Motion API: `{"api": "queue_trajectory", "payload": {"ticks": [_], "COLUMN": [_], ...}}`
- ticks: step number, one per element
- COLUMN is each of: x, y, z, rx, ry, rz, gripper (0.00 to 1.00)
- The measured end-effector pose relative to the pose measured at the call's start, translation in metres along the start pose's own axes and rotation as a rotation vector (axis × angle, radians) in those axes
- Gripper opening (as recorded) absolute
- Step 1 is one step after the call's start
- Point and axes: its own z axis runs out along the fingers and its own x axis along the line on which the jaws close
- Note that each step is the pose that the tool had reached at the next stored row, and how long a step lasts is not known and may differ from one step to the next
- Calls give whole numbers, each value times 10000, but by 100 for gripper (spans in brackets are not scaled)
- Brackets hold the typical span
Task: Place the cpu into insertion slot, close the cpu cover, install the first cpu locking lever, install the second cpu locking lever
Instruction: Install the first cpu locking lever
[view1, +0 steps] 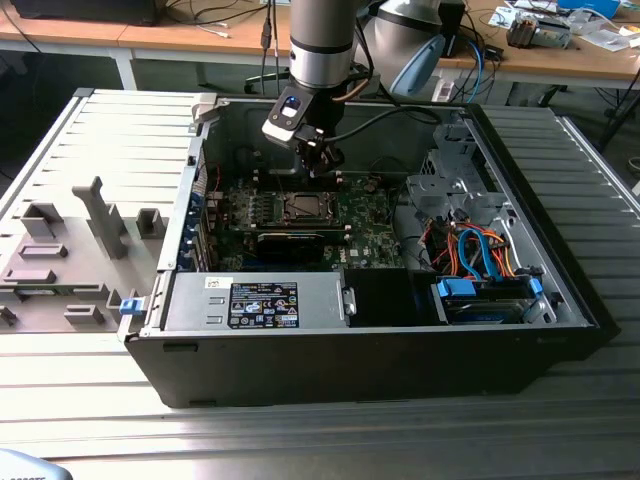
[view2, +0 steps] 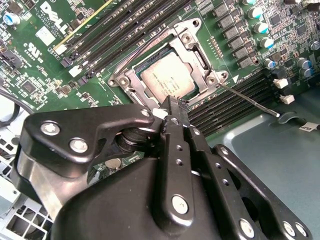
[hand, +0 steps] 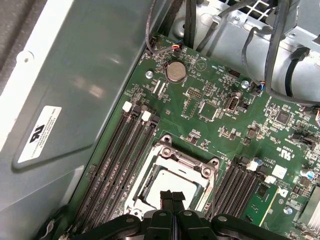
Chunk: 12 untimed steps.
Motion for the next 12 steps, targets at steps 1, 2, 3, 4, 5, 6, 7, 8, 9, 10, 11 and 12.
{"api": "queue_trajectory", "payload": {"ticks": [1, 2, 3, 4, 5, 6, 7, 8, 9, 10, 11, 12], "x": [0, 0, 0, 0, 0, 0, 0, 0, 0, 0, 0, 0], "y": [0, 0, 0, 0, 0, 0, 0, 0, 0, 0, 0, 0], "z": [0, 0, 0, 0, 0, 0, 0, 0, 0, 0, 0, 0], "rx": [0, 0, 0, 0, 0, 0, 0, 0, -1, -1, -1, -1], "ry": [0, -1, 0, 0, 0, 0, 0, -1, 0, 0, 0, 0], "rz": [-4, -10, -15, -24, -28, -34, -41, -45, -52, -56, -62, -67], "gripper": [11, 11, 11, 11, 11, 11, 11, 11, 11, 11, 11, 11]}}
